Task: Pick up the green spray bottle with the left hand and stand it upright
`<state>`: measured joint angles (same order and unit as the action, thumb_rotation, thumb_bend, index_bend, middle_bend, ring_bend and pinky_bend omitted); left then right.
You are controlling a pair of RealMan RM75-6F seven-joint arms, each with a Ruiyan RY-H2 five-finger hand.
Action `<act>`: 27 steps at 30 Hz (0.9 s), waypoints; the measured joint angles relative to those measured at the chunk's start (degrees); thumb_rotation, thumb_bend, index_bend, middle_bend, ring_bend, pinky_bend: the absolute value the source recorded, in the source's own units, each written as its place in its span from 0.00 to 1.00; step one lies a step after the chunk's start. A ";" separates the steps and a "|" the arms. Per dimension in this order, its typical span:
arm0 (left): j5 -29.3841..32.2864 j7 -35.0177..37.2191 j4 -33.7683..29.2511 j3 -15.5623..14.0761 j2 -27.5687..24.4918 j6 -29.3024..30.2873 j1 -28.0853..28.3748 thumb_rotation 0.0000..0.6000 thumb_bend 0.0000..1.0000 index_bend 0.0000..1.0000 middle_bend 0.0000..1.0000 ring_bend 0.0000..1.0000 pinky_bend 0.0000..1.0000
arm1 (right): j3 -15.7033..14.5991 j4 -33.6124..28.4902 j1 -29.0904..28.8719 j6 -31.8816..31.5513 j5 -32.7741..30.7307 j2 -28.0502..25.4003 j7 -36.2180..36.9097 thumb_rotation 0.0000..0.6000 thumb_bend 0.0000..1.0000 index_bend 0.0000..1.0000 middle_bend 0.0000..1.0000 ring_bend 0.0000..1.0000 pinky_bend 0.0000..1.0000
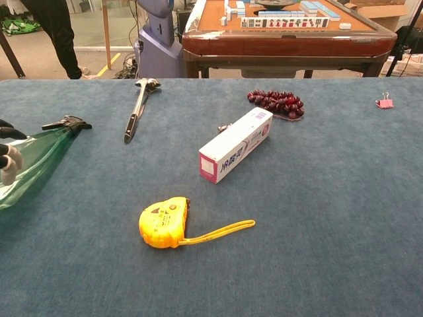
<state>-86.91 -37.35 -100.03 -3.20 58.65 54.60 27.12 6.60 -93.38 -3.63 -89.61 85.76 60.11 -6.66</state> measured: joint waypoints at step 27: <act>16.12 -4.05 -5.57 4.00 -1.25 2.13 0.22 1.00 0.81 0.32 0.24 0.03 0.00 | 0.23 -0.10 0.05 -0.05 -0.37 0.10 -0.20 1.00 0.29 0.28 0.29 0.20 0.22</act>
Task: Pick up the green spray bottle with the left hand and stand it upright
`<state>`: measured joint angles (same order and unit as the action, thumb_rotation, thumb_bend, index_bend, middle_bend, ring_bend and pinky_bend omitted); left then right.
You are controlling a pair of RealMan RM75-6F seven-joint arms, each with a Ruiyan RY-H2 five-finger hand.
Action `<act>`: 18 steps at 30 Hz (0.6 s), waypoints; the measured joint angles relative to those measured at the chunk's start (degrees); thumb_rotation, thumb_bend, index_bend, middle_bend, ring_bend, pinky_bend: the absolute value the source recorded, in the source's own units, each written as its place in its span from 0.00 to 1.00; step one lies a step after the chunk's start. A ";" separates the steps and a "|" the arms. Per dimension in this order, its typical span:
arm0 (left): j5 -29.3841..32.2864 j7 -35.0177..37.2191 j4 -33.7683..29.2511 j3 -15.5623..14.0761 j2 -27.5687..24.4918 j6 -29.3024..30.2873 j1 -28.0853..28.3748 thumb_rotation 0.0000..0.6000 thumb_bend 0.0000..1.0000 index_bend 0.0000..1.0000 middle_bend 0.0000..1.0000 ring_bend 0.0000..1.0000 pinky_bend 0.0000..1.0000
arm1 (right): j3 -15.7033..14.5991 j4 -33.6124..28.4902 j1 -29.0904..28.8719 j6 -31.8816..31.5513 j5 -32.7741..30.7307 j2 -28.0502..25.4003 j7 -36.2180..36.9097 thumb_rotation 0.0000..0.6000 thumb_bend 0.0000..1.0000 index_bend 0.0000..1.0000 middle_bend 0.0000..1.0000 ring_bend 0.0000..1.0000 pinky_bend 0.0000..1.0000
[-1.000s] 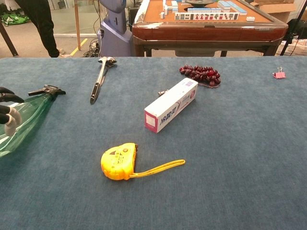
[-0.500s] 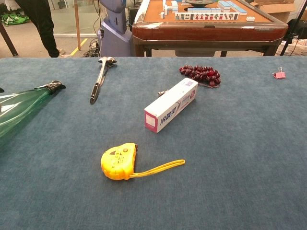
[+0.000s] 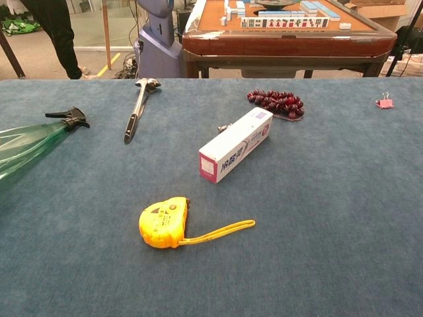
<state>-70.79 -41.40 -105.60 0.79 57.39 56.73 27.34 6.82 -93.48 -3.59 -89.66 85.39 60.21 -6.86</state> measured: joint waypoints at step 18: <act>18.96 11.90 6.72 8.90 4.97 -7.26 12.23 0.10 0.58 0.15 0.24 0.03 0.00 | -0.31 0.19 0.16 0.07 0.33 -0.41 0.61 1.00 0.29 0.28 0.29 0.20 0.22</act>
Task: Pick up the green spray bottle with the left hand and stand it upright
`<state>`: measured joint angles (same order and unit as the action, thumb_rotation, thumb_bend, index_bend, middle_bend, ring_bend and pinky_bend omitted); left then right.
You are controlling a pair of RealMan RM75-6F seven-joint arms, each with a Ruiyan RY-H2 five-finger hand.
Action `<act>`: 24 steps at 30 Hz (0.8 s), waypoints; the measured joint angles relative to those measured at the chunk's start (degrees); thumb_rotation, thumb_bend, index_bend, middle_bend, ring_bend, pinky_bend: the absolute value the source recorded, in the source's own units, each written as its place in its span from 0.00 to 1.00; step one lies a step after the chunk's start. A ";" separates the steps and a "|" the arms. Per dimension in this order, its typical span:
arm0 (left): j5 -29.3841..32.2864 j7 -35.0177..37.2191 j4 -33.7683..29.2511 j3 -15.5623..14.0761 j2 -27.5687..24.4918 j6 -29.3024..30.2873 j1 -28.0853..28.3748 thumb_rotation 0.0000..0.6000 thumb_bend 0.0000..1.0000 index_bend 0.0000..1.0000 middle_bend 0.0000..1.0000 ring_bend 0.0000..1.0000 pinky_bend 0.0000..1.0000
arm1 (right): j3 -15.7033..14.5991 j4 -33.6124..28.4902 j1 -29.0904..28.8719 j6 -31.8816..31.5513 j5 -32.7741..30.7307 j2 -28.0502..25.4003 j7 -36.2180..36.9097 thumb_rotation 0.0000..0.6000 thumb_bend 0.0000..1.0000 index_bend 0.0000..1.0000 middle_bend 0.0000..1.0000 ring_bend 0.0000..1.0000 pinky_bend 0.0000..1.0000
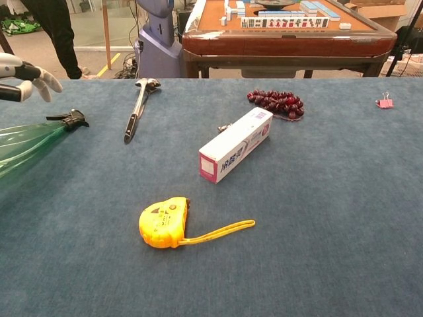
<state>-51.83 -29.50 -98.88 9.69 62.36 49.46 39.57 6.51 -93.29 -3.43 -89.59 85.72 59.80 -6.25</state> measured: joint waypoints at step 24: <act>54.46 -38.17 20.15 -5.50 16.17 5.17 23.91 0.00 0.14 0.15 0.24 0.03 0.00 | -0.03 0.12 0.01 0.81 -0.94 -0.27 0.11 1.00 0.29 0.28 0.29 0.20 0.22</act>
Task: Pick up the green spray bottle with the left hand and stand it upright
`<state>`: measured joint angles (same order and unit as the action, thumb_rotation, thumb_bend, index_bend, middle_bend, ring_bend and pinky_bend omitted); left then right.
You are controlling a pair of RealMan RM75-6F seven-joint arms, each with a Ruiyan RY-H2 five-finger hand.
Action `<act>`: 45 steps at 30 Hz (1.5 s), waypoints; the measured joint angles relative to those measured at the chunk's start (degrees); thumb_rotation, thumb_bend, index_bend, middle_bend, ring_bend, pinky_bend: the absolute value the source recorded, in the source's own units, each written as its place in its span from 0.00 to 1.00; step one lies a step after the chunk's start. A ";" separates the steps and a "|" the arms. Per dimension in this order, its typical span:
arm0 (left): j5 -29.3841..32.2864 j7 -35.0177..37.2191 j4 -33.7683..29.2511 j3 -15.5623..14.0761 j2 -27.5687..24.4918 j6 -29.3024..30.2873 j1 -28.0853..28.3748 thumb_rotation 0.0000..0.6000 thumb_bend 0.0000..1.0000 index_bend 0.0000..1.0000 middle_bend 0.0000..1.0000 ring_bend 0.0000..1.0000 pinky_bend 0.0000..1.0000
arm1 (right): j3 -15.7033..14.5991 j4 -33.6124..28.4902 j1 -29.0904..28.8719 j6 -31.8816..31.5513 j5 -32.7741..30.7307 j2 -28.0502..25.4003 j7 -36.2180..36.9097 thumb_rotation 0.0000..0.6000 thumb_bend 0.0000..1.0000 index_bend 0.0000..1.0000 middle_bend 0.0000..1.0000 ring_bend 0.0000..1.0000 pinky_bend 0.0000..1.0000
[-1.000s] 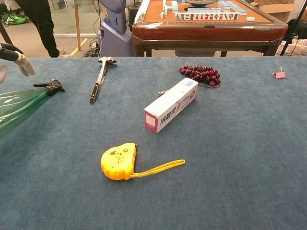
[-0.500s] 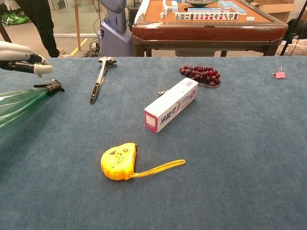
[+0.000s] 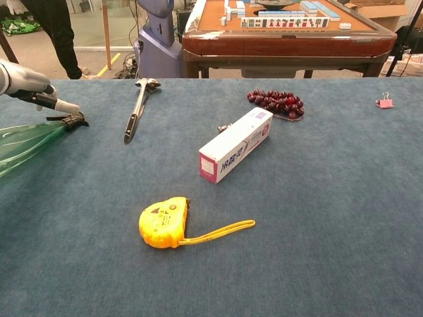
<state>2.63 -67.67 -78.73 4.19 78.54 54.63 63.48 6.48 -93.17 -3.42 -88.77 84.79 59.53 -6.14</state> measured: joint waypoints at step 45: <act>13.69 -26.78 2.15 6.19 5.93 2.30 2.37 0.00 0.05 0.21 0.24 0.04 0.00 | -0.13 -0.54 0.39 -0.25 0.03 -0.21 0.32 1.00 0.29 0.28 0.29 0.20 0.22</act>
<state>16.32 -94.45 -76.58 10.38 84.47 56.94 65.85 6.34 -93.71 -3.03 -89.02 84.82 59.32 -5.82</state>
